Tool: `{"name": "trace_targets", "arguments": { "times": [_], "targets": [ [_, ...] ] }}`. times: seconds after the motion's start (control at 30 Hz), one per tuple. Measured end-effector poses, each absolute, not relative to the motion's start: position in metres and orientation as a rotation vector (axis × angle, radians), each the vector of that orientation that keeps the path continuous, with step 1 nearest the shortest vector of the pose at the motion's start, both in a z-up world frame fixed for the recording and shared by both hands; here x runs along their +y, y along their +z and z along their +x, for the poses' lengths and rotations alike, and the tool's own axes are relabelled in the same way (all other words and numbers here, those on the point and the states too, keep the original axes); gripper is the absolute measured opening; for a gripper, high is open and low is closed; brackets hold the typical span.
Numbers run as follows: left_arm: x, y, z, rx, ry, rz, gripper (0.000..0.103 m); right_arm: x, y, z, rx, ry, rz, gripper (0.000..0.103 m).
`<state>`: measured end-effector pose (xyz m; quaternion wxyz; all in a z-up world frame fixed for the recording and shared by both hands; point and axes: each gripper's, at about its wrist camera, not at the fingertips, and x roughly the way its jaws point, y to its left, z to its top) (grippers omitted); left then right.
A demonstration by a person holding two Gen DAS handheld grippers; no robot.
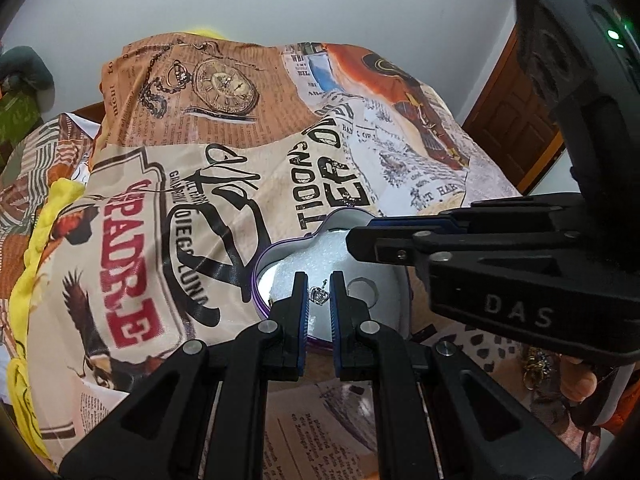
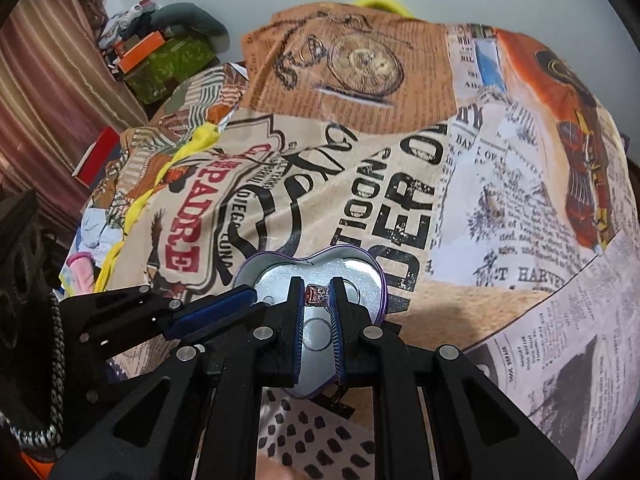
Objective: Organize jewelry
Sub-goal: 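Lower both held pieces into the heart tin and open both tools, then move both tools back to the jewelry pile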
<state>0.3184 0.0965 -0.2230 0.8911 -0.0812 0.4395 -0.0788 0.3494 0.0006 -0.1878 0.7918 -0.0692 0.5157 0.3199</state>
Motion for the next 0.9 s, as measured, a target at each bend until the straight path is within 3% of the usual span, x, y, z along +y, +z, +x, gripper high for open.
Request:
{"name": "trace_targets", "arguments": {
  "times": [0.23, 0.5, 0.9],
  "targets": [
    [0.095, -0.223, 0.316, 0.914, -0.155, -0.148, 0.008, 0.005, -0.198, 0.355, 1.14, 0.671, -0.164, 0.011],
    [0.1, -0.214, 0.309, 0.911, -0.127, -0.162, 0.02, 0.001, -0.193, 0.353, 1.167, 0.68, -0.152, 0.013],
    [0.095, -0.167, 0.277, 0.845, -0.11, -0.15, 0.02, -0.022, -0.135, 0.309, 0.991, 0.648, -0.217, 0.013]
  ]
}}
